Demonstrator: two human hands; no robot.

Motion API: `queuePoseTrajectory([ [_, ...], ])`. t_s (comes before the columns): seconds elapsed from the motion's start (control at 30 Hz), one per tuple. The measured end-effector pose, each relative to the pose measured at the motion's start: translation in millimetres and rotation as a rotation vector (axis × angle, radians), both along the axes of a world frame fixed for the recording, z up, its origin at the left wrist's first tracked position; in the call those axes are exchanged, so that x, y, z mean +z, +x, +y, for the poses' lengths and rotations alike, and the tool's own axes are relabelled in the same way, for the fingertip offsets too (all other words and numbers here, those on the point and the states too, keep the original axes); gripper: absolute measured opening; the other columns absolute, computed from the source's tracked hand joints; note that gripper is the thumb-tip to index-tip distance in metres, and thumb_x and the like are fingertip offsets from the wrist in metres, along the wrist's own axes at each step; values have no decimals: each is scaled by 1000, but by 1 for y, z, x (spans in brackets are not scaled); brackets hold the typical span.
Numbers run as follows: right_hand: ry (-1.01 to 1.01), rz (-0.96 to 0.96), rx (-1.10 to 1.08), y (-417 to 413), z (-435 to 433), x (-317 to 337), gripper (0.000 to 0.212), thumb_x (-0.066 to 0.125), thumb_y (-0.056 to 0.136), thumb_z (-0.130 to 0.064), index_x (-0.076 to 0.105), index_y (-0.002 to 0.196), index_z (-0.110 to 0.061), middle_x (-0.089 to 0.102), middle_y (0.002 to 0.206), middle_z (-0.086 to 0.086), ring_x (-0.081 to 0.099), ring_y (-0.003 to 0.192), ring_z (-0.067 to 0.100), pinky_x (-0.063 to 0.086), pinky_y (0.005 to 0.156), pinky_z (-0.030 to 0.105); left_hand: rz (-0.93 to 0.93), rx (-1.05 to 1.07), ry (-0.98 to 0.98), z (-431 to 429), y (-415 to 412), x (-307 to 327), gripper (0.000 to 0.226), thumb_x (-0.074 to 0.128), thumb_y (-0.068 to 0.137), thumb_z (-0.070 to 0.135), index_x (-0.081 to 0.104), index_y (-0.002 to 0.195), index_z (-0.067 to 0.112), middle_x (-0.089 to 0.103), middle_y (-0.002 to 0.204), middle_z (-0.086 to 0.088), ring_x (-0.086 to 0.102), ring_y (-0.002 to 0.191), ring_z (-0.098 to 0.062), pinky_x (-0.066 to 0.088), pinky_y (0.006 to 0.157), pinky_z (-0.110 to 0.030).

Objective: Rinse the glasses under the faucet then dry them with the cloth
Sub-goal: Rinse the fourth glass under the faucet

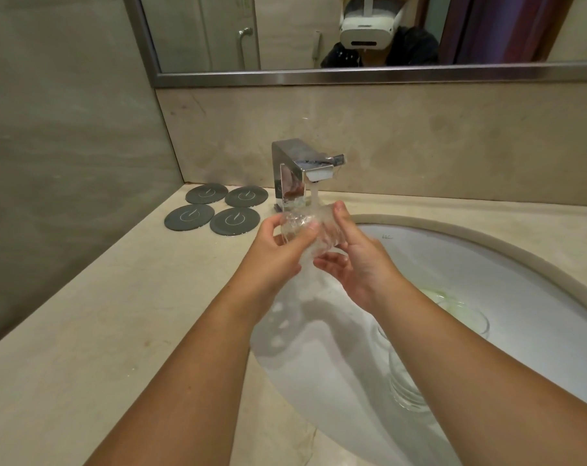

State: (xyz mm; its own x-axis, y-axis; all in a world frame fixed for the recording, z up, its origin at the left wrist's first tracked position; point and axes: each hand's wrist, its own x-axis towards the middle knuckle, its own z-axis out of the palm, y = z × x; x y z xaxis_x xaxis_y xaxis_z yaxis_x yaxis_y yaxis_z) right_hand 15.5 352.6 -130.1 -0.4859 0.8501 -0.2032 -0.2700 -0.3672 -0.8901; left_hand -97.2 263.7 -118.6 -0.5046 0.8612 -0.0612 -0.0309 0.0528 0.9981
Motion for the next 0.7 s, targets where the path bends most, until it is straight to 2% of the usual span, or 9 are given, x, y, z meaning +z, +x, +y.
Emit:
queuePoseTrajectory([
  [0.1,-1,2,12,0,1,-2,58,75,87,-62,81,111,-9,75,80,0,64,65,17,61,69,29,98,-27,56,1,-3,-4,79,92,79,34,50,146,44,67,135,5,70,120,-7,54,108,-39],
  [0.17,-14,15,37,-1,1,-2,61,73,87,-63,80,111,-8,73,75,-1,63,64,17,62,69,31,102,4,86,0,-5,-4,76,91,71,38,56,136,49,68,133,1,70,120,-9,57,107,-41],
  [0.23,-21,22,69,-1,1,-1,62,70,90,-65,79,113,-8,72,79,1,63,65,16,62,68,33,49,10,110,0,-6,-3,71,90,67,38,60,131,46,70,130,-5,73,118,-15,60,103,-42],
  [0.33,56,5,109,1,4,-2,51,72,92,-59,76,125,-21,75,94,0,63,75,19,52,61,33,-12,5,112,-1,-7,-3,68,89,69,40,61,131,41,74,127,-9,73,119,-19,63,95,-38],
  [0.4,142,-5,113,1,7,-2,38,74,90,-47,73,126,-35,74,106,-1,59,84,22,43,57,32,-43,17,112,0,-8,-3,65,91,73,40,62,131,39,75,126,-11,73,121,-24,63,88,-34],
  [0.47,163,37,90,1,7,-1,33,68,93,-29,74,123,-40,73,107,0,57,78,21,39,56,32,-70,30,109,1,-6,-3,57,91,84,34,60,132,37,76,124,-15,74,119,-30,64,89,-35],
  [0.53,146,100,66,1,7,-1,37,64,92,-17,74,123,-35,72,103,4,54,68,19,37,54,31,-86,15,110,1,-4,-2,54,85,92,29,56,137,38,75,127,-18,74,120,-32,63,90,-34],
  [0.63,140,140,54,1,9,-4,39,68,84,-21,74,122,-31,71,101,6,51,63,18,38,50,30,-77,-31,128,0,-3,-3,73,90,82,30,50,139,49,76,127,-13,73,122,-24,61,89,-29],
  [0.7,145,140,45,2,10,-4,41,73,81,-27,74,122,-31,71,99,5,50,61,17,38,49,29,-34,-45,134,-3,-3,-2,74,89,74,31,51,134,54,75,127,-10,72,123,-20,61,87,-26],
])
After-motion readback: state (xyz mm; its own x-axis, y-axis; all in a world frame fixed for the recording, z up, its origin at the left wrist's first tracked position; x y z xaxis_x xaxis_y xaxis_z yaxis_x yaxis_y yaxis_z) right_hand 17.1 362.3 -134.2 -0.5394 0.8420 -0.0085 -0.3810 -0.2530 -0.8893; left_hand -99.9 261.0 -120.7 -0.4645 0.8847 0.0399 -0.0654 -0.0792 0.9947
